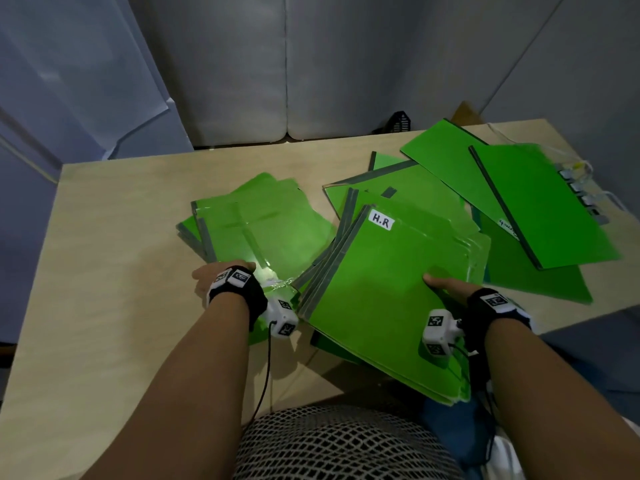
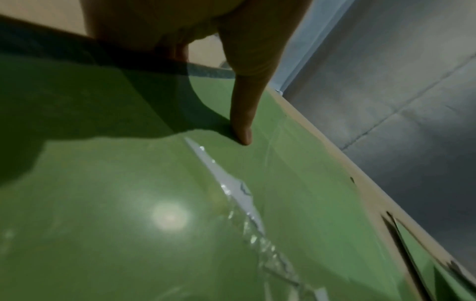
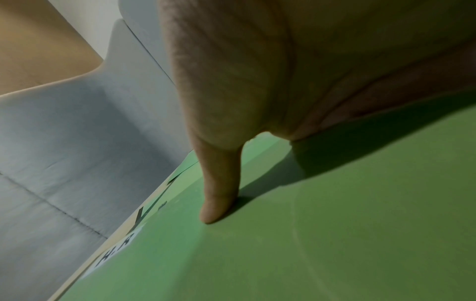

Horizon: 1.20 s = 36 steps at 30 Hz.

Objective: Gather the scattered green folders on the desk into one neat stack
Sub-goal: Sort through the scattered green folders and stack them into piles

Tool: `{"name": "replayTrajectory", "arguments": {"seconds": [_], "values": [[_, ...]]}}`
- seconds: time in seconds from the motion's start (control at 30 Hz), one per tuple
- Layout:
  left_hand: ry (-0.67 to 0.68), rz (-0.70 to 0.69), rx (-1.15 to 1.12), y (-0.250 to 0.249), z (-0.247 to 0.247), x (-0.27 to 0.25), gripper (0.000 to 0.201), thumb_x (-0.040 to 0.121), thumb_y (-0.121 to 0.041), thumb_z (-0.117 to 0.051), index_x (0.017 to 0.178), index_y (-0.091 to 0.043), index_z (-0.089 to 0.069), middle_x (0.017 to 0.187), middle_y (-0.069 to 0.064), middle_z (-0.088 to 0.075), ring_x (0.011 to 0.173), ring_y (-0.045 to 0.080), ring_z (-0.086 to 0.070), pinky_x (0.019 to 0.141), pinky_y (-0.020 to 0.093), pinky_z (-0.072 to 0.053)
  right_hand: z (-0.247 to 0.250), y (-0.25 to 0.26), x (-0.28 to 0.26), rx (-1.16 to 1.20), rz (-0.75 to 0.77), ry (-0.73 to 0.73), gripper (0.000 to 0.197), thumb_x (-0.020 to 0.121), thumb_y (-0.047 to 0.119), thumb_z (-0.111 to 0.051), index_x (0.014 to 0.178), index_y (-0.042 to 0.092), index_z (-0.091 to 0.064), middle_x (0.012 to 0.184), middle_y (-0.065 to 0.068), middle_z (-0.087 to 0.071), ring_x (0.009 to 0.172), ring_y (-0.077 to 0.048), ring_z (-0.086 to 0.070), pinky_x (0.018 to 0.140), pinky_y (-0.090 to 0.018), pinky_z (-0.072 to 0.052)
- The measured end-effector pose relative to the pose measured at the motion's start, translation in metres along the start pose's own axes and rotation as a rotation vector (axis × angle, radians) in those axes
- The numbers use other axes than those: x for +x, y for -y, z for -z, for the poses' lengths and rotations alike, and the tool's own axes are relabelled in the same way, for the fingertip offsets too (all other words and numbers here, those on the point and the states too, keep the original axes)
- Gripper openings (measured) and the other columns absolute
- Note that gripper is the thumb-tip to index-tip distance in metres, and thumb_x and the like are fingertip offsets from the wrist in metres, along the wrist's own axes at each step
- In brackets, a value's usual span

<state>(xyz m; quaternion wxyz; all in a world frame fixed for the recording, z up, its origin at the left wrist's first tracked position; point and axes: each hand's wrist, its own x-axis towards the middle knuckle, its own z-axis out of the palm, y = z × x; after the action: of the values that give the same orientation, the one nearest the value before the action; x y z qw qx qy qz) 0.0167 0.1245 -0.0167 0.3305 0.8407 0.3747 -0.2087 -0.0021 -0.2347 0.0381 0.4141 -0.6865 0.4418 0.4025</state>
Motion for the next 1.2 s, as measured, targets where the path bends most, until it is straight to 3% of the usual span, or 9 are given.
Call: {"name": "replayTrajectory", "arguments": {"seconds": [0.1, 0.17, 0.33, 0.47, 0.6, 0.77, 0.93, 1.07, 1.2], "values": [[0.089, -0.086, 0.156, 0.006, 0.011, 0.007, 0.068, 0.076, -0.010, -0.069, 0.139, -0.029, -0.051, 0.147, 0.005, -0.047, 0.130, 0.030, -0.050, 0.108, 0.035, -0.040, 0.003, -0.002, 0.006, 0.008, 0.030, 0.039, 0.084, 0.084, 0.066, -0.051, 0.151, 0.028, -0.019, 0.159, -0.014, -0.015, 0.139, -0.038, -0.028, 0.104, -0.055, -0.030], [0.117, -0.054, 0.016, 0.003, 0.019, 0.011, 0.072, 0.075, -0.009, -0.073, 0.140, -0.028, -0.049, 0.149, 0.004, -0.045, 0.132, 0.029, -0.048, 0.113, 0.035, -0.036, 0.003, -0.004, 0.011, 0.002, 0.027, 0.021, 0.091, 0.079, 0.066, -0.058, 0.152, 0.024, -0.021, 0.158, -0.015, -0.019, 0.138, -0.039, -0.030, 0.095, -0.052, -0.036], [-0.084, -0.023, -0.387, -0.038, 0.050, 0.009, 0.059, 0.077, -0.018, -0.078, 0.128, 0.002, -0.055, 0.127, 0.020, -0.062, 0.112, 0.033, -0.062, 0.094, 0.037, -0.050, 0.001, -0.007, 0.017, 0.001, 0.032, 0.024, 0.096, 0.075, 0.066, -0.062, 0.151, 0.024, -0.022, 0.158, -0.016, -0.019, 0.139, -0.040, -0.029, 0.090, -0.051, -0.039], [-0.262, -0.381, -0.260, -0.091, 0.083, -0.009, 0.051, 0.077, -0.019, -0.074, 0.122, -0.006, -0.053, 0.123, 0.017, -0.062, 0.111, 0.034, -0.061, 0.093, 0.043, -0.051, 0.000, -0.007, 0.014, 0.006, 0.040, 0.006, 0.095, 0.076, 0.064, -0.063, 0.151, 0.022, -0.022, 0.158, -0.016, -0.020, 0.138, -0.040, -0.031, 0.092, -0.051, -0.038], [-0.364, -0.636, -0.142, -0.142, 0.113, -0.035, 0.052, 0.082, -0.026, -0.070, 0.126, -0.010, -0.045, 0.129, 0.013, -0.057, 0.118, 0.034, -0.056, 0.098, 0.047, -0.047, -0.001, -0.007, 0.010, 0.025, 0.040, 0.031, 0.090, 0.081, 0.061, -0.059, 0.151, 0.021, -0.020, 0.159, -0.015, -0.016, 0.142, -0.038, -0.024, 0.111, -0.055, -0.027], [-0.248, -0.691, -0.317, -0.161, 0.124, -0.048, 0.052, 0.078, -0.020, -0.076, 0.122, -0.012, -0.048, 0.123, 0.008, -0.060, 0.111, 0.025, -0.058, 0.096, 0.043, -0.049, 0.007, -0.006, 0.003, -0.034, 0.038, 0.073, 0.110, 0.064, 0.072, -0.062, 0.152, 0.029, -0.013, 0.160, -0.014, -0.009, 0.143, -0.039, -0.021, 0.108, -0.059, -0.025], [0.104, -0.614, -0.673, -0.157, 0.124, -0.056, 0.046, 0.081, -0.005, -0.072, 0.123, -0.007, -0.053, 0.105, 0.011, -0.067, 0.088, 0.022, -0.066, 0.079, 0.040, -0.057, 0.020, -0.004, -0.009, -0.029, 0.045, 0.031, 0.085, 0.084, 0.066, -0.050, 0.152, 0.029, -0.014, 0.161, -0.013, -0.006, 0.146, -0.034, -0.012, 0.112, -0.056, -0.016], [0.183, -0.637, -0.585, -0.157, 0.117, -0.067, 0.024, 0.081, -0.002, -0.071, 0.100, -0.012, -0.060, 0.086, 0.006, -0.065, 0.077, 0.018, -0.065, 0.081, 0.039, -0.053, 0.017, -0.012, -0.006, -0.031, 0.019, 0.006, 0.092, 0.081, 0.062, -0.059, 0.152, 0.019, -0.018, 0.158, -0.015, -0.021, 0.141, -0.035, -0.026, 0.112, -0.052, -0.023], [-0.142, -0.813, -0.128, -0.170, 0.114, -0.082, 0.053, 0.078, -0.020, -0.076, 0.124, -0.010, -0.052, 0.116, 0.011, -0.062, 0.108, 0.027, -0.059, 0.090, 0.036, -0.048, 0.009, -0.016, -0.003, -0.013, 0.015, 0.016, 0.090, 0.083, 0.058, -0.059, 0.152, 0.017, -0.018, 0.159, -0.014, -0.017, 0.142, -0.036, -0.022, 0.107, -0.048, -0.027]]}}
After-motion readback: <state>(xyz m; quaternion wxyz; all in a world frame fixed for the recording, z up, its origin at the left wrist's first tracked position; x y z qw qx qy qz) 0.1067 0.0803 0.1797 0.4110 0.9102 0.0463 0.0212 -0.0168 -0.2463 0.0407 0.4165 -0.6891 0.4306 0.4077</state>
